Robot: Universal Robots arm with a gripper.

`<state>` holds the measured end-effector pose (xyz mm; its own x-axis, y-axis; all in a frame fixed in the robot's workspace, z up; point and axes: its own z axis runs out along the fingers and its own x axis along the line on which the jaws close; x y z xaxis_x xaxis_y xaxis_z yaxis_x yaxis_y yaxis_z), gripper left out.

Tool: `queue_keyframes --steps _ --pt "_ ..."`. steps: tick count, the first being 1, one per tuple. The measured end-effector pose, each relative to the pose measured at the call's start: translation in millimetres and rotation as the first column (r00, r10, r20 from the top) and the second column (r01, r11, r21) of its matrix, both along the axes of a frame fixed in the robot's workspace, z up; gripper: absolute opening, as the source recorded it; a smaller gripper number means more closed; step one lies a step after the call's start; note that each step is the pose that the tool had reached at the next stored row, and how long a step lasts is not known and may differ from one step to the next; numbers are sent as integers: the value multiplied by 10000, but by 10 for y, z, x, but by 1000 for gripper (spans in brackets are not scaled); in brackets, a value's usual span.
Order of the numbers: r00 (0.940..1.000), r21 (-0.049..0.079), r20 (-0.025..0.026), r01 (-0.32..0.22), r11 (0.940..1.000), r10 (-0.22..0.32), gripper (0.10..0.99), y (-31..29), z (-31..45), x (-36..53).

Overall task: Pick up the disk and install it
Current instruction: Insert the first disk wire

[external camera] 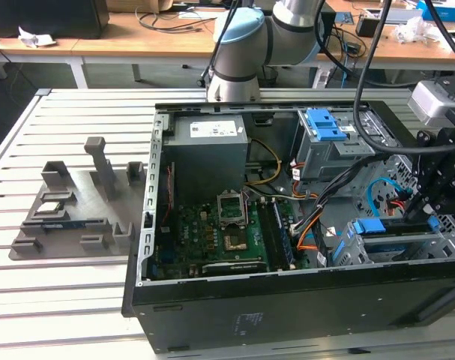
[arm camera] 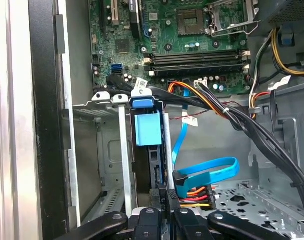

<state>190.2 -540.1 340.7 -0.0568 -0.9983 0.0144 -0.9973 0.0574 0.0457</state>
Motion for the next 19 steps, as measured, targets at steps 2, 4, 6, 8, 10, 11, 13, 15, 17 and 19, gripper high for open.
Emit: queue_keyframes --steps 2,4,6,8,10,11,13,15,17,19 --pt "10000 1 -1 -10 10000 10 165 -2 -6 0" --pt "10000 -1 0 -22 10000 22 165 -2 -8 0" --pt "10000 1 0 -28 10000 28 165 -5 -21 0" --pt "10000 -7 1 -32 10000 32 165 -9 -46 0" --pt "10000 -11 0 -37 10000 37 165 -10 -65 0" --pt "10000 -7 0 -40 10000 40 165 -11 -68 0" --pt "10000 -7 1 -42 10000 42 165 -11 -68 0" --pt "10000 21 -1 -43 10000 43 176 -10 -81 0" --pt "10000 4 0 -44 10000 44 239 -9 -74 0" --pt "10000 5 -1 -43 10000 43 239 -9 1 0"
